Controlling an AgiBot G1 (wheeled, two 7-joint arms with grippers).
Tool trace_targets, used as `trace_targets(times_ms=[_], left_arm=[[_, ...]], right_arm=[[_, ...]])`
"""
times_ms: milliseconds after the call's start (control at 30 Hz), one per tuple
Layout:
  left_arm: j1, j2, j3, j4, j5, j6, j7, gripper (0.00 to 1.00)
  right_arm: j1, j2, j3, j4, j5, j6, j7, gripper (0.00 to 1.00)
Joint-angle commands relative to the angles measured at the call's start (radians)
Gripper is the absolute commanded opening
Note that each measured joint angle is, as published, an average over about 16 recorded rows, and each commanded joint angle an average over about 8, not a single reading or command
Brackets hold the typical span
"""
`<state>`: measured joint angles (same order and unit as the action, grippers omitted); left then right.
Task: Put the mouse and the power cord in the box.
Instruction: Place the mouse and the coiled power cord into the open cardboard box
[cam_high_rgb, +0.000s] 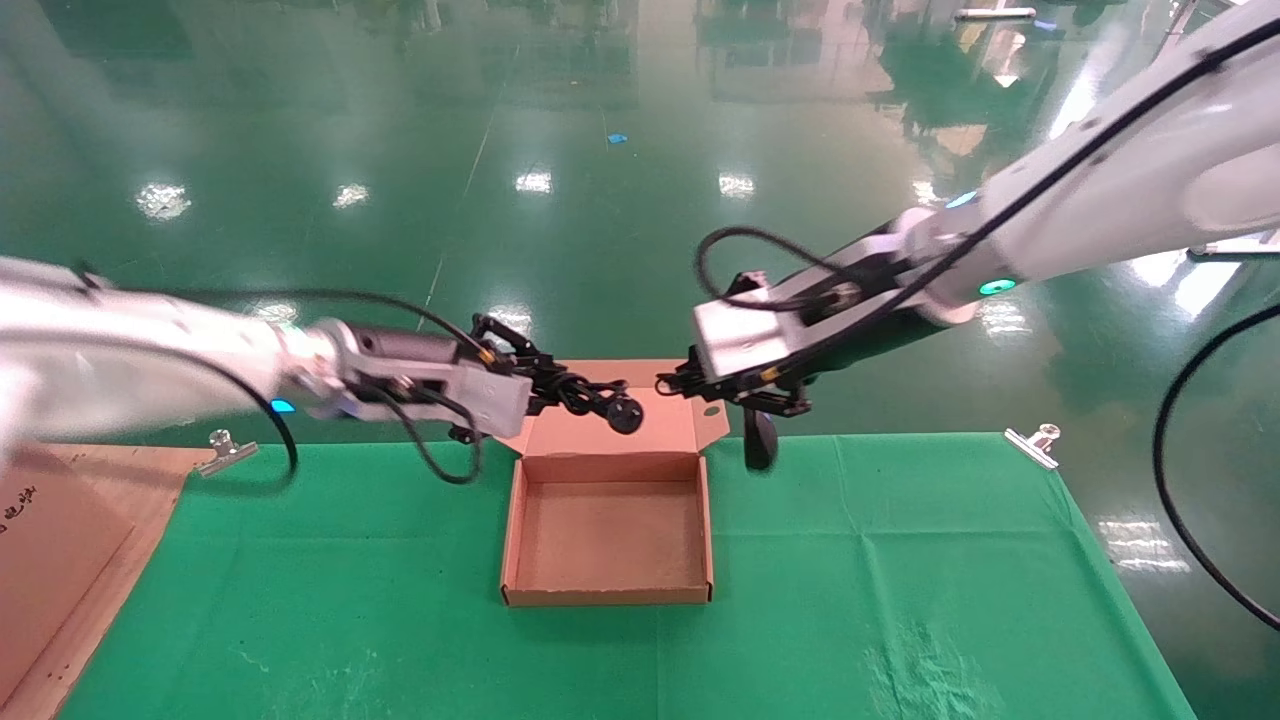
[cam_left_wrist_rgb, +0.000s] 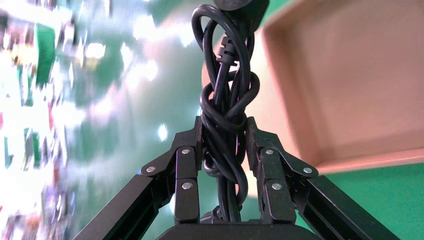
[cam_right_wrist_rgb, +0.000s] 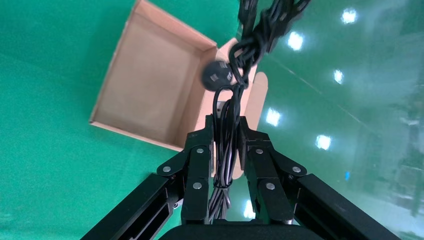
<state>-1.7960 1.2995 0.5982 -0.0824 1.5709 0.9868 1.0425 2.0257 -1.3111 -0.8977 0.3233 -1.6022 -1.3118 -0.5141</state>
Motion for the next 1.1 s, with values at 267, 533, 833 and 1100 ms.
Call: trace_targets(times_ms=[267,533,833,1100], left_arm=[[0.204,0.064,-0.062,-0.039,-0.112,-0.206,0.097,0.0],[0.297,0.069,-0.007,-0.093,-0.129,-0.18,0.023,0.43],[0.309,0.067,0.059,-0.134,-0.152,-0.192,-0.039,1.0],[0.311,0.066,0.107,-0.15,-0.183,-0.217,-0.061,1.0]], right_arm=[[0.006,0.033,0.016,-0.1,0.039,-0.077,-0.105,0.0],[0.0,0.025,0.019,-0.168,0.043,-0.067,-0.16,0.0],[-0.006,0.0,0.021,-0.223,0.047,-0.06,-0.198,0.0],[-0.004,-0.013,0.023,-0.243,0.053,-0.08,-0.214,0.0]])
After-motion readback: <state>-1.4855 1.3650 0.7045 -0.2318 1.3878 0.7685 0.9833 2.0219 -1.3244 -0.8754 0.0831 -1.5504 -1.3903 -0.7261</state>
